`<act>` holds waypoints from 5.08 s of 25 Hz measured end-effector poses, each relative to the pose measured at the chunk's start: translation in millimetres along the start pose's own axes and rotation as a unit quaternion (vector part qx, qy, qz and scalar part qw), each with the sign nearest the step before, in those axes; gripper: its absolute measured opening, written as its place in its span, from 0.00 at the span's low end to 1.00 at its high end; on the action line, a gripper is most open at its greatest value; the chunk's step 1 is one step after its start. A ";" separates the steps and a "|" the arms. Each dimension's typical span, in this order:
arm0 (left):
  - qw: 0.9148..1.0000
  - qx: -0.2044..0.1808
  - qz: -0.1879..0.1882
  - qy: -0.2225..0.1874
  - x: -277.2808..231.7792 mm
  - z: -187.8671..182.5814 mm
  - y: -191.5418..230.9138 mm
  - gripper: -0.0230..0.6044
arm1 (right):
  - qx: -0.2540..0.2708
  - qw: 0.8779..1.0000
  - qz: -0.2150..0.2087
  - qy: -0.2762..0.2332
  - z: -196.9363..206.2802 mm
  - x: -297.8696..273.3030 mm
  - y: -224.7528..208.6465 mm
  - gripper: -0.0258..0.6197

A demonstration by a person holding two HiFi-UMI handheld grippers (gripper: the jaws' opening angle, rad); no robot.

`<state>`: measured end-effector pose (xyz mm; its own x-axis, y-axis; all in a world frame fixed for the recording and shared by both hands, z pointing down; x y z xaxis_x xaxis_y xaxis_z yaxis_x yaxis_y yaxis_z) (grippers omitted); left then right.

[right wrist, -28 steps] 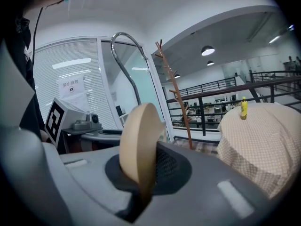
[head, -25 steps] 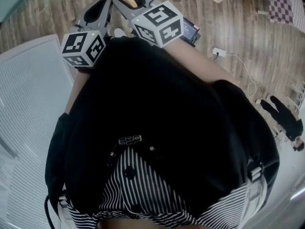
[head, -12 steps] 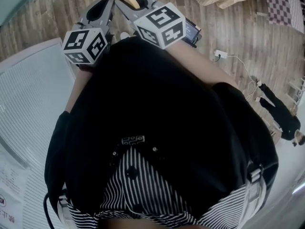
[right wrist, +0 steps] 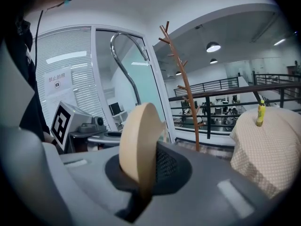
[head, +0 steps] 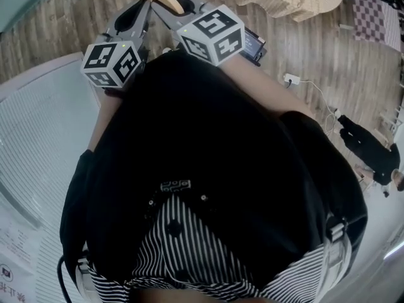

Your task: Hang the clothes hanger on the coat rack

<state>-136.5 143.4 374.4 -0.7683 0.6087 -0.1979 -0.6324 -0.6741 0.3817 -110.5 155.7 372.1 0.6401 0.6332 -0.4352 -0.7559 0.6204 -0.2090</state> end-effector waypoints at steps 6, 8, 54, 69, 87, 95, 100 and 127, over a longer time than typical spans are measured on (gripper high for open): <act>1.000 0.005 -0.001 0.001 -8.6 -2.5 14.1 0.04 | -0.004 1.000 -0.001 0.007 -1.0 -12.3 -6.6 0.04; 1.000 0.007 -0.002 0.002 -8.5 -3.0 18.0 0.04 | -0.008 1.000 0.000 0.009 -3.3 -17.8 -9.0 0.04; 0.990 0.023 -0.139 -0.026 -215.0 -156.1 212.9 0.04 | 0.023 0.991 -0.131 0.015 -173.6 -209.3 -229.3 0.04; 0.986 0.025 -0.165 -0.027 -242.0 -166.4 234.4 0.04 | 0.023 0.988 -0.154 0.011 -186.5 -230.4 -257.3 0.04; 0.986 0.010 -0.166 0.004 -258.2 -170.6 241.1 0.04 | -0.001 0.987 -0.162 0.002 -191.6 -236.6 -273.3 0.04; 0.989 -0.002 -0.150 -0.017 -258.5 -173.1 246.0 0.04 | 0.016 0.989 -0.146 -0.008 -195.1 -238.1 -272.0 0.04; 0.988 -0.003 -0.151 -0.019 -264.9 -176.6 257.8 0.04 | 0.024 0.988 -0.151 -0.002 -199.1 -245.2 -276.7 0.04; 0.986 0.002 -0.167 0.013 -232.6 -212.7 373.9 0.04 | 0.054 0.980 -0.189 0.040 -240.8 -349.8 -236.6 0.04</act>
<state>-215.3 -339.3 371.1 -0.5191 0.7859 -0.3361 -0.8505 -0.4357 0.2947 -188.7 -324.1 363.0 0.8554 0.3126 -0.4129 -0.4447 0.8520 -0.2762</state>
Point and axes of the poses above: the fingertips, and each gripper's own axes: x backward along the fingers, y to its left, z out of its underside, the point moved 1 cm from there along x, backward along the fingers, and after that the axes turned 7 degrees about z, right-handed, at the moved point
